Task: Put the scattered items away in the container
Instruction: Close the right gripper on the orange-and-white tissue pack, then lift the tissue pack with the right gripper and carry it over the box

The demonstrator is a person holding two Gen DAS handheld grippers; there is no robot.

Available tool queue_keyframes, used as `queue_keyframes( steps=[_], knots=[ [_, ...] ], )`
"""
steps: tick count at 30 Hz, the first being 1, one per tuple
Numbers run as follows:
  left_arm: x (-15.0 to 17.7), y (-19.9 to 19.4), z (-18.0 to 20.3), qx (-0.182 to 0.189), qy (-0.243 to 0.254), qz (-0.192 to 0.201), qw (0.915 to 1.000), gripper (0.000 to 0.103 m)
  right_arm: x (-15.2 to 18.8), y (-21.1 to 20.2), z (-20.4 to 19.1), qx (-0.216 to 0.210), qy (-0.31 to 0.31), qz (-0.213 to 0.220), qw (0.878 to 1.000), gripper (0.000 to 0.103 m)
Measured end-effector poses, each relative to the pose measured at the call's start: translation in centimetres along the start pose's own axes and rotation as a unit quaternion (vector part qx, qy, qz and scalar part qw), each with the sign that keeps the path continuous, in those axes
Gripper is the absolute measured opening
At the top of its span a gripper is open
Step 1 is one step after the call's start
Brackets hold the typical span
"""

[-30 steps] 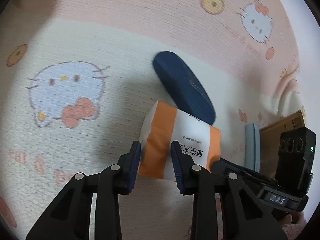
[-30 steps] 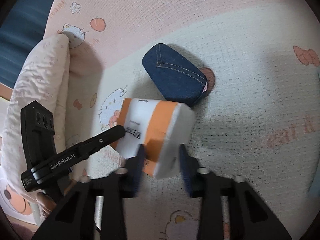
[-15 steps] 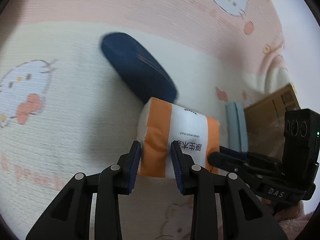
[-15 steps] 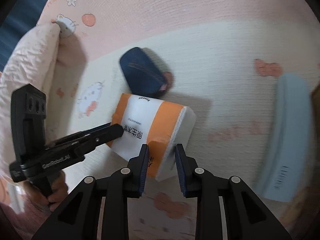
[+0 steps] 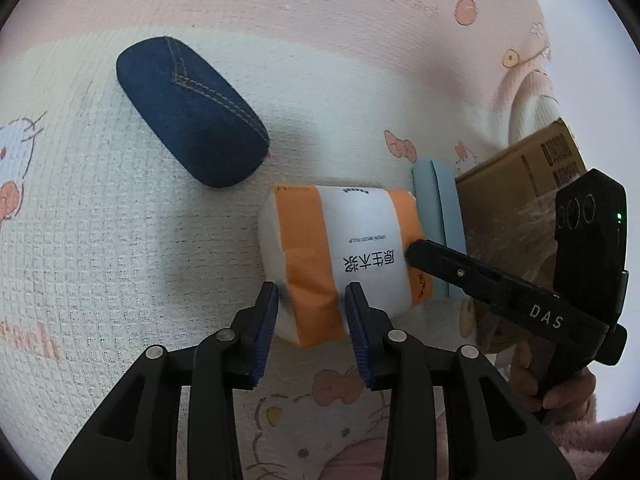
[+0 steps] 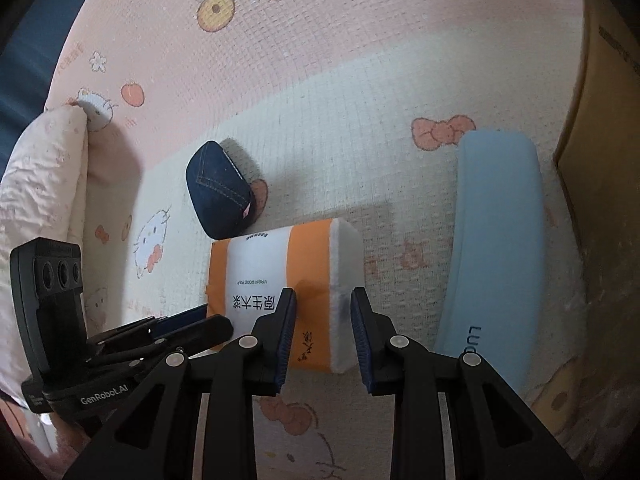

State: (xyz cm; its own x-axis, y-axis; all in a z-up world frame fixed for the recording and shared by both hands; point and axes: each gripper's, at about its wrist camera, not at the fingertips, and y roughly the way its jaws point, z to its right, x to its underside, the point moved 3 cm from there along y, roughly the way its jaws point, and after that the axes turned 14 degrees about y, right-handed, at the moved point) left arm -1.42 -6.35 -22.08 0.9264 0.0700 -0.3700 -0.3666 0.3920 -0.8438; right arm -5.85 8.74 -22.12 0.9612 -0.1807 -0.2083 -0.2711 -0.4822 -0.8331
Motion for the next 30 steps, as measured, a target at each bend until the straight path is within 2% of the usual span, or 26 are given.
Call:
queue_keyframes(
  steps=[4, 12, 18, 24, 30],
  knots=[
    [-0.2, 0.2, -0.4, 0.008, -0.021, 0.003, 0.9997, 0.047, -0.4, 0.3, 0.0, 0.005, -0.01, 0.0, 1.0, 0.034],
    [-1.3, 0.6, -1.1, 0.032, -0.059, 0.03, 0.9973, 0.048, -0.8, 1.4, 0.2, -0.013, 0.0, -0.008, 1.0, 0.035],
    [-1.9, 1.5, -0.8, 0.024, -0.039, 0.017, 0.9988, 0.048, -1.2, 1.8, 0.3, -0.02, 0.006, -0.014, 1.0, 0.036],
    [-1.7, 0.6, -0.3, 0.019, -0.03, 0.021, 0.9992, 0.044, -0.8, 1.0, -1.4, 0.009, -0.042, 0.006, 0.999, 0.036],
    [-3.2, -3.0, 1.1, 0.02, -0.011, 0.068, 0.9974, 0.044, -1.5, -2.8, -3.6, 0.004, -0.07, 0.058, 0.996, 0.036]
  ],
)
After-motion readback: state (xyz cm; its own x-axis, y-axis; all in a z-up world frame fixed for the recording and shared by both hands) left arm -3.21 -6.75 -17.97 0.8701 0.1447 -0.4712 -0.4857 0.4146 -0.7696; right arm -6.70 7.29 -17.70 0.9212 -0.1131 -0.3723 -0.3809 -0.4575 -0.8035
